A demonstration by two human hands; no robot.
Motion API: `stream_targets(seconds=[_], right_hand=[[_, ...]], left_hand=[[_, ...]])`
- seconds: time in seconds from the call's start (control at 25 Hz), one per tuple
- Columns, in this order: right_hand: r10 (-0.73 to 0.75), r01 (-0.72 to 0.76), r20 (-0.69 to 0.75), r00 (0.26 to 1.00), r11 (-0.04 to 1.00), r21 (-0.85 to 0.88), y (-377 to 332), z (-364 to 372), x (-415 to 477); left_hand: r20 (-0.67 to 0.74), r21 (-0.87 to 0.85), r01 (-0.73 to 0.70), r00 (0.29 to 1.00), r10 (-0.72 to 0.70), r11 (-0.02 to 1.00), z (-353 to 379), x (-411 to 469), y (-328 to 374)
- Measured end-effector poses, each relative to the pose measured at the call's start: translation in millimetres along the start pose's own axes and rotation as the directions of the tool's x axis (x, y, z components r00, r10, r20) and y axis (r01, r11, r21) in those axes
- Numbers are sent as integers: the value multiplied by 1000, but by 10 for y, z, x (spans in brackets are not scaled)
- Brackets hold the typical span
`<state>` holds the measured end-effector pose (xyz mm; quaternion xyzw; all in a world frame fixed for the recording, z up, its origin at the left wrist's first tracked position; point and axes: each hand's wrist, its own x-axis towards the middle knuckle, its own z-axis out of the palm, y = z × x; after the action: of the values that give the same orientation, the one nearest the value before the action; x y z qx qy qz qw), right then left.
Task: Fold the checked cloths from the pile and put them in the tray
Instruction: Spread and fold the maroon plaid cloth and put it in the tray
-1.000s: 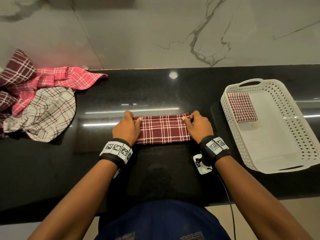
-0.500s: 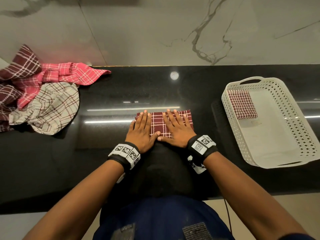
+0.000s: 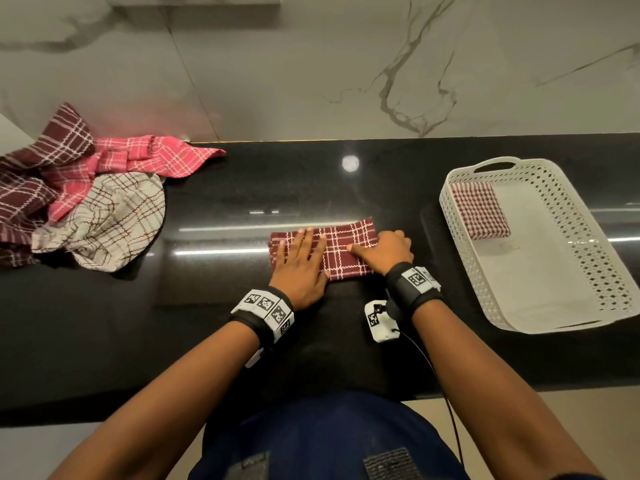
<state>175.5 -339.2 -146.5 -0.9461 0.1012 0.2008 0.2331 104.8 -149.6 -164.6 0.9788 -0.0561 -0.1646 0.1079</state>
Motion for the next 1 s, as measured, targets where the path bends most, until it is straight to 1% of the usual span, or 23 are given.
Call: stream_targets(seconds=[0.04,0.08,0.12,0.16,0.2,0.24,0.28,0.32,0.36,0.4,0.44,0.48,0.52,0.56,0.6,0.68,0.76,0.84,0.92,0.96,1.0], right_hand=[[-21,17,30,999,994,112,5,-17,31],[-43,24,60,997,956,292,17,-29,55],[-47,-6,96,994,871,491,22,-37,48],[-37,-57,129,991,753,656,28,-46,20],[-24,-99,149,988,642,760,37,-41,-2],[-3,-115,143,990,585,803,33,-33,-17],[26,-117,124,992,565,817,13,-25,-26],[56,-111,96,994,570,814,-14,-18,-40],[76,-90,55,996,604,792,-36,-16,-45],[72,-44,-8,997,685,728,-60,-23,-58],[35,27,-89,995,790,612,-105,-38,-83],[-30,107,-171,985,882,459,-173,-38,-125],[-106,179,-239,965,934,308,-274,-24,-175],[-178,238,-287,941,953,187,-396,0,-228],[-239,282,-320,917,954,97,-538,36,-279],[-331,344,-343,879,939,-25,-806,148,-380],[-421,402,-325,847,907,-126,-1007,311,-485],[-492,457,-275,826,870,-186,-1128,485,-557],[-558,521,-168,812,824,-220,-1173,661,-601],[-579,552,-98,809,807,-210,-1167,737,-628],[-593,579,-36,804,796,-178,-1141,787,-654]], left_hand=[[45,7,-17,999,17,1000,31,15,28],[85,28,-18,996,16,999,71,15,36],[108,50,-9,994,4,999,111,6,37],[119,58,1,993,-8,998,135,7,42],[127,44,2,992,-7,999,140,17,54],[128,15,-8,992,6,1000,121,17,59],[107,-30,-23,994,27,999,92,17,50],[53,-99,-39,998,45,994,50,7,27],[-40,-188,-48,998,41,981,-1,-15,-14],[-155,-276,-46,988,3,960,-46,-37,-85],[-260,-344,-30,963,-65,938,-88,-52,-174],[-322,-409,6,935,-150,913,-127,-58,-277],[-335,-489,51,911,-242,871,-168,-48,-376],[-315,-578,90,892,-323,811,-214,-20,-456],[-279,-657,119,879,-386,745,-254,17,-512],[-210,-755,151,866,-454,638,-301,78,-572],[-146,-815,165,869,-472,555,-287,101,-614],[-95,-855,176,871,-481,488,-285,92,-652],[-65,-877,181,873,-483,445,-279,77,-686],[-70,-871,177,878,-474,457,-278,71,-706],[-87,-853,172,884,-460,492,-284,65,-717]])
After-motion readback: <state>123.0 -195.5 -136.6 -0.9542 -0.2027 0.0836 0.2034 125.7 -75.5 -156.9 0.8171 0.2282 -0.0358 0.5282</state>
